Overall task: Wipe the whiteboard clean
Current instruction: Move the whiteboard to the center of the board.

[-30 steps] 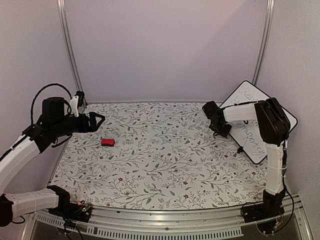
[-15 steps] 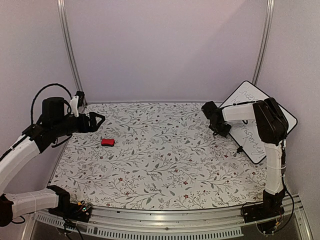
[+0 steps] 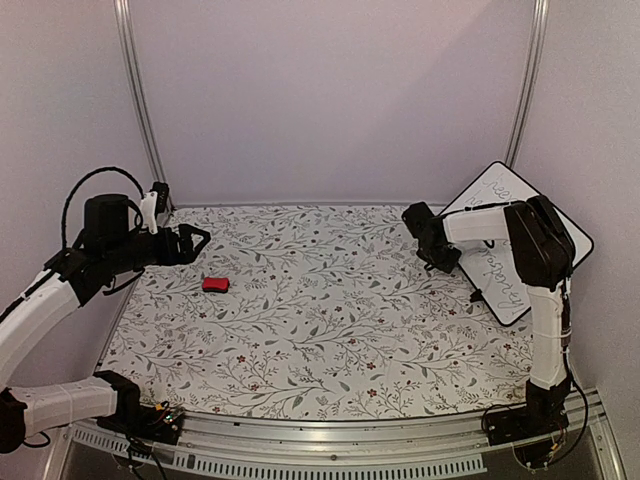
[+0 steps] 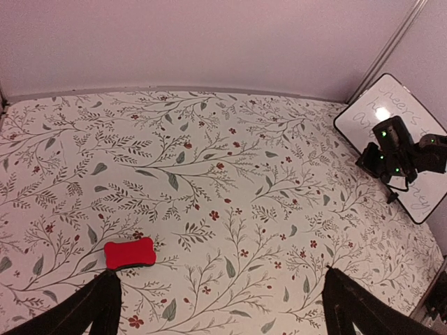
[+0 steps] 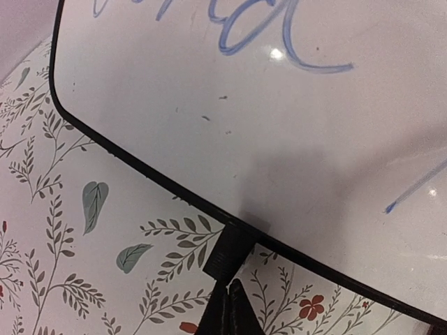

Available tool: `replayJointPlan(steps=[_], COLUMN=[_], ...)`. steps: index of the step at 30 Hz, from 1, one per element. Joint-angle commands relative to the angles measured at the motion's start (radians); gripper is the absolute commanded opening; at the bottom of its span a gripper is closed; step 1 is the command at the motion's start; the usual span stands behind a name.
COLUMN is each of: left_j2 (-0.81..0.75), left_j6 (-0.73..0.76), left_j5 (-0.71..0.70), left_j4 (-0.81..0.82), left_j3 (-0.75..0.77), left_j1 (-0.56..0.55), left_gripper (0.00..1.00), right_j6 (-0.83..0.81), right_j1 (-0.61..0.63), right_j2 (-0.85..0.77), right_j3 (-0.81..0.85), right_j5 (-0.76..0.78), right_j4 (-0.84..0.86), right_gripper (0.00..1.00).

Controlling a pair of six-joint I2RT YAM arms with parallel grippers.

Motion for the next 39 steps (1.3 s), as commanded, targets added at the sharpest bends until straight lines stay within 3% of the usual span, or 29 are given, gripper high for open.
replayJointPlan(steps=[1,6,9,22,39], left_j2=[-0.003,0.001,0.000,0.006,-0.006], left_j6=[0.005,0.005,0.005,0.003,0.001], left_j5=[0.009,0.011,0.010,0.017,0.042], left_j4=[-0.002,-0.002,-0.001,0.000,0.008], left_j3=[0.008,0.008,0.007,0.008,0.007], left_j1=[-0.012,-0.012,-0.012,-0.012,-0.012], left_gripper=[1.00,1.00,1.00,1.00,1.00], right_j6=[0.001,0.018,0.030,0.091,0.144], right_j1=[0.008,0.007,0.007,-0.008,-0.020], right_j2=[0.007,-0.006,0.009,0.093,0.132], right_j3=[-0.021,-0.012,0.029,0.185,0.199], right_j5=[-0.003,0.010,0.026,0.088,0.110], right_j4=[0.021,0.010,-0.042,-0.175,-0.206], right_gripper=[0.08,0.38,0.47,0.43,0.38])
